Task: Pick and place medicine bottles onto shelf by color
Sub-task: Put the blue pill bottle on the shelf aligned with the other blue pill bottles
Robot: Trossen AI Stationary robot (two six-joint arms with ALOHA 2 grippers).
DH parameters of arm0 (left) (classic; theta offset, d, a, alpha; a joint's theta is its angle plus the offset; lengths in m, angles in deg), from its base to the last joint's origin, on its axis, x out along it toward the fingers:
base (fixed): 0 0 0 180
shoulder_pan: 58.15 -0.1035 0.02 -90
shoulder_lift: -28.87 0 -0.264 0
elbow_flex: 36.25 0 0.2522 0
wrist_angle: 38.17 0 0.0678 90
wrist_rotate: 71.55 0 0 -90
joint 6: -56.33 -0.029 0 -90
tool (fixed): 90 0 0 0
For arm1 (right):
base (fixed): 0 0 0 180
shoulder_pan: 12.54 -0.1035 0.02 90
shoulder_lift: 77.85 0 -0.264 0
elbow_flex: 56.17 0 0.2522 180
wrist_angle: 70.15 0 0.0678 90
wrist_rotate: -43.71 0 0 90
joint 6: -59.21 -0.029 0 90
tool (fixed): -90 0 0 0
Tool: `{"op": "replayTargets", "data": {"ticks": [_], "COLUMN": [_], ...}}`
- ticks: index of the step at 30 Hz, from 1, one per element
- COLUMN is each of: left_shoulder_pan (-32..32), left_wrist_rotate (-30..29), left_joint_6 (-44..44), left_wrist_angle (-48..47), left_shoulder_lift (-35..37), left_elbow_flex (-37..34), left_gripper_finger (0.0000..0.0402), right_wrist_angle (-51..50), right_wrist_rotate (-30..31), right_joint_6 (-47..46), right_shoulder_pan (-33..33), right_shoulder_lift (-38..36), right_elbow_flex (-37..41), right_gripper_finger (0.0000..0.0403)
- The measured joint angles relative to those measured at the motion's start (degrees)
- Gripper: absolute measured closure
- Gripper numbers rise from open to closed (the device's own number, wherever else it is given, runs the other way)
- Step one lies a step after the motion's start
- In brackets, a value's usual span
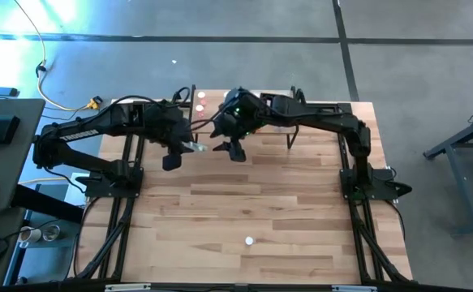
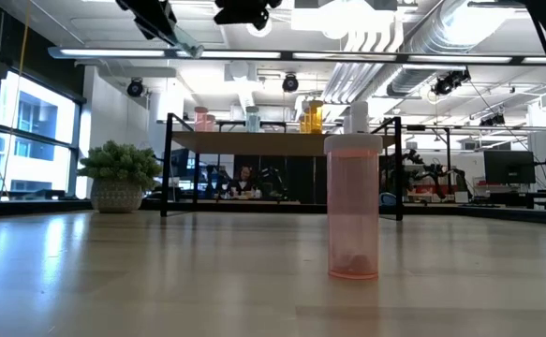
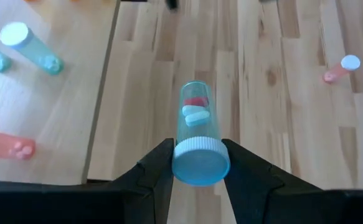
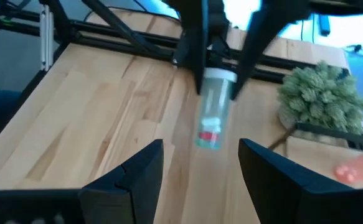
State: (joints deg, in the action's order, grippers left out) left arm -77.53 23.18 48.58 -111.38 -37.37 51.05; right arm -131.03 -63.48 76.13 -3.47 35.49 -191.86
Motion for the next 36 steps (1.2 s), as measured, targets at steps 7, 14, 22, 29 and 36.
{"op": "replayTargets", "data": {"ticks": [7, 14, 22, 29, 36], "left_shoulder_pan": [0.0, 0.0, 0.0, 0.0, 0.0], "left_wrist_rotate": [0.0, 0.0, 0.0, 0.1, 0.1], "left_joint_6": [0.1, 0.1, 0.1, 0.1, 0.1], "left_wrist_angle": [2.5, 4.2, 5.9, 7.0, 7.1], "left_shoulder_lift": [0.0, 0.0, 0.0, 0.0, 0.0], "left_elbow_flex": [0.0, 0.0, 0.0, -0.1, -0.1], "left_gripper_finger": [0.0286, 0.0286, 0.0286, 0.0286, 0.0286], "right_wrist_angle": [3.2, 5.3, 4.4, 4.1, 4.5], "right_wrist_rotate": [0.0, 0.1, 0.1, 0.1, 0.1], "right_joint_6": [-0.3, -1.7, -3.3, -4.0, -4.2], "right_shoulder_pan": [-1.0, -1.0, -1.0, -1.0, -1.0], "right_shoulder_lift": [0.0, 0.4, 1.7, 1.7, 1.7], "right_elbow_flex": [2.2, 2.9, 2.9, 2.9, 2.9], "right_gripper_finger": [0.0203, 0.0203, 0.0203, 0.0203, 0.0203]}}
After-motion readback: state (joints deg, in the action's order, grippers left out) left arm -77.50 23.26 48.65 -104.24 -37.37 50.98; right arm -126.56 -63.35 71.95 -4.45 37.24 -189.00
